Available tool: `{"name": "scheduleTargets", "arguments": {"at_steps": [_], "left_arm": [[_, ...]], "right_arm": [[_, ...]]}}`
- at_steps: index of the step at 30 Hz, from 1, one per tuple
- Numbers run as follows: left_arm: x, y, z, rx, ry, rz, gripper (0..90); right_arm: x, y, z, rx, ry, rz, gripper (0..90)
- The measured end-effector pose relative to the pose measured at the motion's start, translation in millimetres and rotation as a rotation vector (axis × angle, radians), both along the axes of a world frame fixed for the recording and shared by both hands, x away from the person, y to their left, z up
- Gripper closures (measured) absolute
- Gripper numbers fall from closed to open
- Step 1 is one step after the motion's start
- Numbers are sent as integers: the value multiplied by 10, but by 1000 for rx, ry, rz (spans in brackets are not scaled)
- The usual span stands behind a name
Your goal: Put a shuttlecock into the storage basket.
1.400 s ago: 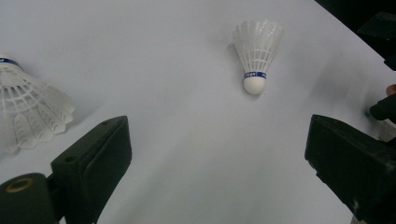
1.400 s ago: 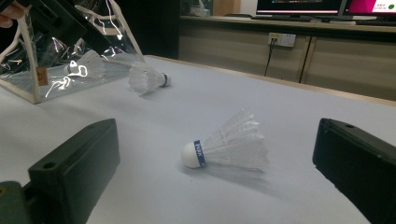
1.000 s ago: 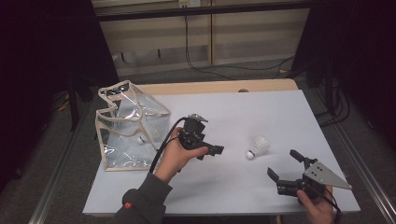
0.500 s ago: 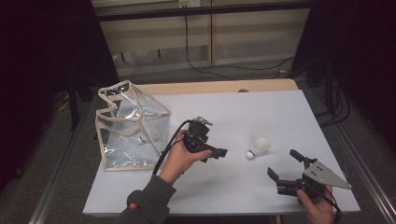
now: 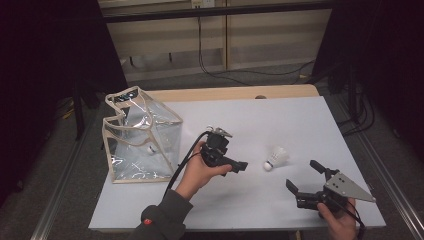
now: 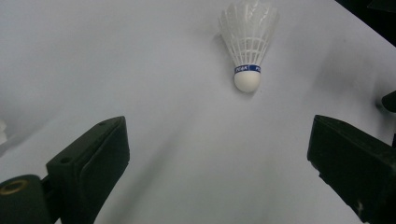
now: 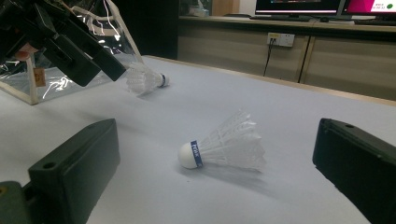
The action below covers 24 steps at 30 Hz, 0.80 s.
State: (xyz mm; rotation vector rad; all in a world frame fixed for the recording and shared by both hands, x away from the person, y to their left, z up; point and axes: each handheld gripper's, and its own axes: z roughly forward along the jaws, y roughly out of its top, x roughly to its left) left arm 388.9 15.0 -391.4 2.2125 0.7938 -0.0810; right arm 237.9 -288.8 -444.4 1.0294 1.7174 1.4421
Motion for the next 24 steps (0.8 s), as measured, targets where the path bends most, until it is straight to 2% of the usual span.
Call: {"name": "scheduleTargets", "arguments": {"at_steps": [13,18,24], "left_arm": [[-25,-120,-113,-5,-2,-14,38],[-17,-150,-157,-12,12,-10,38],[2,-170,-200,-7,-8,-9,39]], "right_arm": [[-5,-6,6,3,-2,-5,7],[-4,-11,5,3,-1,-6,7],[-4,-8,5,3,-2,-5,7]]}}
